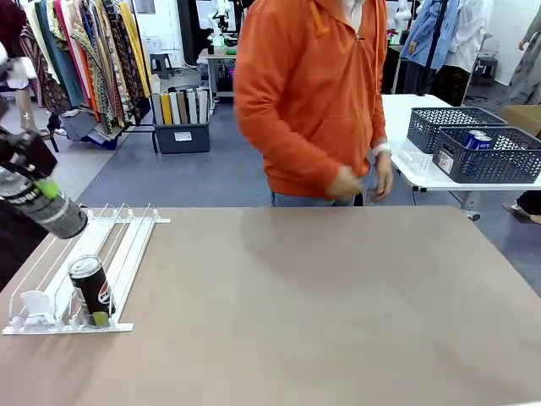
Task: Retrieve and store the cans from the dispenser.
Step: Pick up one can from the Automatic Can Dispenser and place it in the middle of the table.
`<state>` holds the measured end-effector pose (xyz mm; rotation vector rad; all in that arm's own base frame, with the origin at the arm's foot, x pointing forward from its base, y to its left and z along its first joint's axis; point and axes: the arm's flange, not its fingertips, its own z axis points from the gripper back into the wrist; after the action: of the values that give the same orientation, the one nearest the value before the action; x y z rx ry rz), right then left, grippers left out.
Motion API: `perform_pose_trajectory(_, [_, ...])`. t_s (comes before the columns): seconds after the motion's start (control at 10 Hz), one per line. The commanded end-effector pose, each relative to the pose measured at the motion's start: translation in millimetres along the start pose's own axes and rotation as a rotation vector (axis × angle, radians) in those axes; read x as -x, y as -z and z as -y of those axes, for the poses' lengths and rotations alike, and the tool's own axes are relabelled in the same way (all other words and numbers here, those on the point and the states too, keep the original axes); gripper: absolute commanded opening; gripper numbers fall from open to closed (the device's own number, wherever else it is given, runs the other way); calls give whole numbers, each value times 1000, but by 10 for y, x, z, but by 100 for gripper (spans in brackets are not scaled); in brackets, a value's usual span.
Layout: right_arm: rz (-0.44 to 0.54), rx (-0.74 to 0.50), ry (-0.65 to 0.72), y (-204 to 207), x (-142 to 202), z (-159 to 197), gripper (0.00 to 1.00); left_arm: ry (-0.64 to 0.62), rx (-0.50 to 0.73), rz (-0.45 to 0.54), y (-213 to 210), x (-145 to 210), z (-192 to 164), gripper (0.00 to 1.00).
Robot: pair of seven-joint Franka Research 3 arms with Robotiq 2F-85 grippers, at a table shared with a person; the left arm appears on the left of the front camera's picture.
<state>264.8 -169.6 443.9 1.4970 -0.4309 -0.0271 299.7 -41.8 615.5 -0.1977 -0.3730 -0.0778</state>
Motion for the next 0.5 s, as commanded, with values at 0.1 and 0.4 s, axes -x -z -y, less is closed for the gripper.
perform_pose_trajectory(0.1, [9, -12, -5, 6, -18, -39, 100, 0, 0, 0, 0, 0, 0, 0])
perform_pose_trajectory(0.4, [9, -12, -5, 6, -18, -39, 100, 0, 0, 0, 0, 0, 0, 0])
